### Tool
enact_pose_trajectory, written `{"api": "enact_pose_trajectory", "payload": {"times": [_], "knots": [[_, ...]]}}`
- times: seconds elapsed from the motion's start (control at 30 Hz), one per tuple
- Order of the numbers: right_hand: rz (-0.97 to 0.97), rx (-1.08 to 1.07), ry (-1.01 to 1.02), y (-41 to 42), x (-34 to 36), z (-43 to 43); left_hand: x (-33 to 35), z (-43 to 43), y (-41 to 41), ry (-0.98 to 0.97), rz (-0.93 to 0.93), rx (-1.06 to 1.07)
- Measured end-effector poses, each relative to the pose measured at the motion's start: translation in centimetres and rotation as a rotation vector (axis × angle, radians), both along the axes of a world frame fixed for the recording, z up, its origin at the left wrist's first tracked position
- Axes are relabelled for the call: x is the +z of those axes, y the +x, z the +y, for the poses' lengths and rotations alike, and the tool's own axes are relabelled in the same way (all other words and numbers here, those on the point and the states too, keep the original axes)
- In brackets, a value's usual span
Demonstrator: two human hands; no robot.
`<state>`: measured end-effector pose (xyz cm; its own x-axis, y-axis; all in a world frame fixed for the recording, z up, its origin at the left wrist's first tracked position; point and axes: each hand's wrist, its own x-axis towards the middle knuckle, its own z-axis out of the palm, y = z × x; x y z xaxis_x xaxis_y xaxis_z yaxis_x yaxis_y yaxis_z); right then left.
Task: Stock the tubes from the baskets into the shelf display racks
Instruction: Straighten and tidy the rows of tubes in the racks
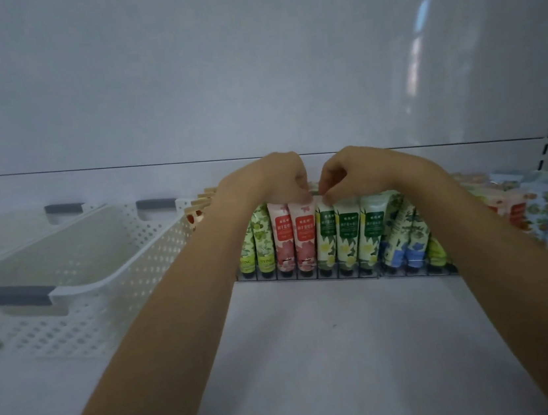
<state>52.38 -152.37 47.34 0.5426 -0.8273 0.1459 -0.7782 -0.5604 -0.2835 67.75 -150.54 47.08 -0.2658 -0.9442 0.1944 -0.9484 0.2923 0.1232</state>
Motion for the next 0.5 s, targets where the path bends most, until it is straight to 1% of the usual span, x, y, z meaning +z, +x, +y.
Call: {"api": "enact_pose_trajectory", "payload": {"times": [0.07, 0.23, 0.5], "knots": [[0.006, 0.006, -0.002, 0.1, -0.2, -0.2, 0.0, -0.1, -0.1, 0.004, -0.022, 0.007], [-0.077, 0.018, -0.020, 0.1, -0.3, -0.3, 0.3, -0.3, 0.0, 0.033, -0.055, 0.012], [-0.113, 0.096, 0.006, -1.2, 1.1, 0.5, 0.3, -0.3, 0.5, 0.035, -0.046, -0.014]]}}
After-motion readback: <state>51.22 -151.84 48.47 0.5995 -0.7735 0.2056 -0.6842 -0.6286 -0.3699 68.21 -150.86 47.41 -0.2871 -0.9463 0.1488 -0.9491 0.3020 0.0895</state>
